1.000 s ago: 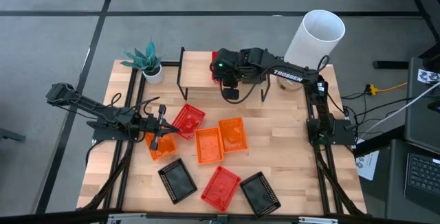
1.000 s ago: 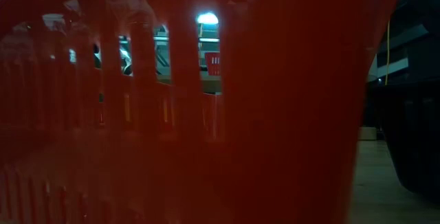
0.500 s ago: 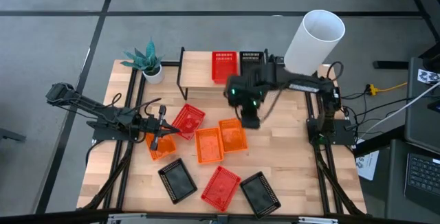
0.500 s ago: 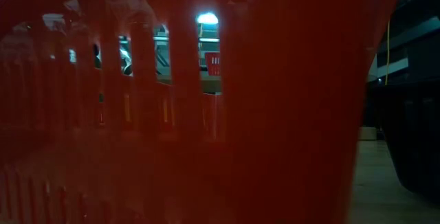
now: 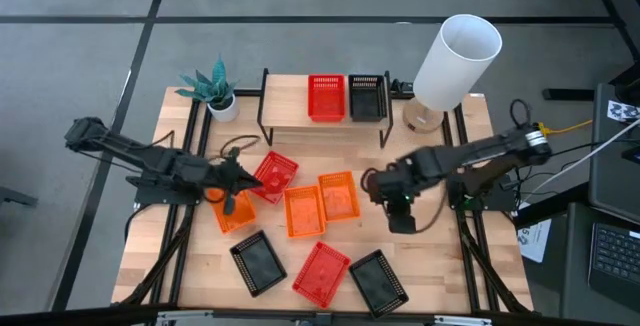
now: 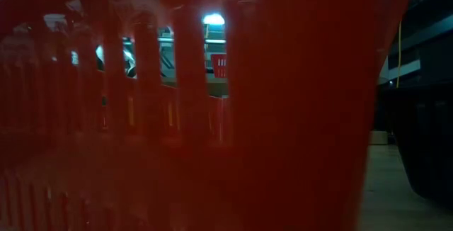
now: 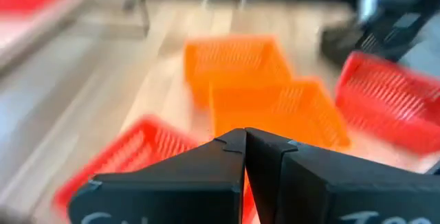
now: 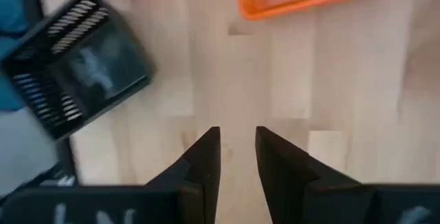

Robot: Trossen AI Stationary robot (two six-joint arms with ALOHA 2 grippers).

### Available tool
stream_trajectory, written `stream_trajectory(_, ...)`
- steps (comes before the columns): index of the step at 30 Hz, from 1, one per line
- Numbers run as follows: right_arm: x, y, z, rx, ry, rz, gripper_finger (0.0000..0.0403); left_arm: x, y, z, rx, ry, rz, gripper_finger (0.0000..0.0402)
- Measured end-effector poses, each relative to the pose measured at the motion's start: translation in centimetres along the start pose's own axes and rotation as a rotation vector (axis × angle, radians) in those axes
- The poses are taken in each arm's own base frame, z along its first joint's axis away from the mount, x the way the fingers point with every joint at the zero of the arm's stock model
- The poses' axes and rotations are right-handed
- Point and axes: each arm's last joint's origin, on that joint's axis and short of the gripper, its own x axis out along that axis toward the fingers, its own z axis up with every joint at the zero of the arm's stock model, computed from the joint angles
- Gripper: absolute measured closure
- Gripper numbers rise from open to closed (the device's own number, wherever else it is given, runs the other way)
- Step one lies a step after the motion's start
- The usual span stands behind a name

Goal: Stack baskets on shelf by color
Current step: Put the left orange bin on the shelf

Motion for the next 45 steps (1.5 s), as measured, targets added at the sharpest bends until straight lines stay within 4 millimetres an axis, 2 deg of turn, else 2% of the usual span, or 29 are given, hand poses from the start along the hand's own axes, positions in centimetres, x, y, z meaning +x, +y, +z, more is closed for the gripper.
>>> stream_trajectory(6,1.9,-0.5,-3.5,0.071,-0.195,-0.161,0.0312,0.4,-2.3,3.7,-0.063,0.252,-0.129,0.0401)
stream_trajectory(9,3.2,-1.1,-4.4,0.111,-0.278,-0.183,0.0312,1.2,-3.6,4.2,-0.077,0.321,-0.152,0.0401)
stream_trajectory(13,5.2,-1.7,-5.3,0.146,-0.314,-0.156,0.0312,1.9,-5.1,3.3,-0.012,0.448,-0.186,0.0401)
stream_trajectory(16,6.3,-1.9,-5.7,0.165,-0.303,-0.135,0.0312,2.2,-5.8,1.8,-0.047,0.590,-0.195,0.0401)
stream_trajectory(19,7.0,-2.1,-6.0,0.176,-0.300,-0.127,0.0312,2.5,-6.6,1.1,-0.102,0.636,-0.175,0.0401)
stream_trajectory(23,7.4,-2.1,-5.9,0.170,-0.324,-0.113,0.0312,3.0,-7.2,0.4,-0.167,0.667,-0.110,0.0401)
stream_trajectory(26,7.3,-2.0,-5.6,0.168,-0.355,-0.096,0.0312,3.4,-7.1,-0.2,-0.315,0.704,0.008,0.0401)
stream_trajectory(31,7.1,-1.7,-5.1,0.116,-0.400,-0.080,0.0312,3.6,-7.4,-0.9,-0.442,0.794,0.031,0.0369)
stream_trajectory(38,7.0,-1.6,-4.8,0.087,-0.436,-0.068,0.0312,3.6,-7.5,-1.0,-0.461,0.792,0.051,0.0303)
stream_trajectory(45,7.0,-1.6,-4.8,0.089,-0.441,-0.079,0.0312,4.2,-7.7,-1.9,-0.425,0.826,0.098,0.0295)
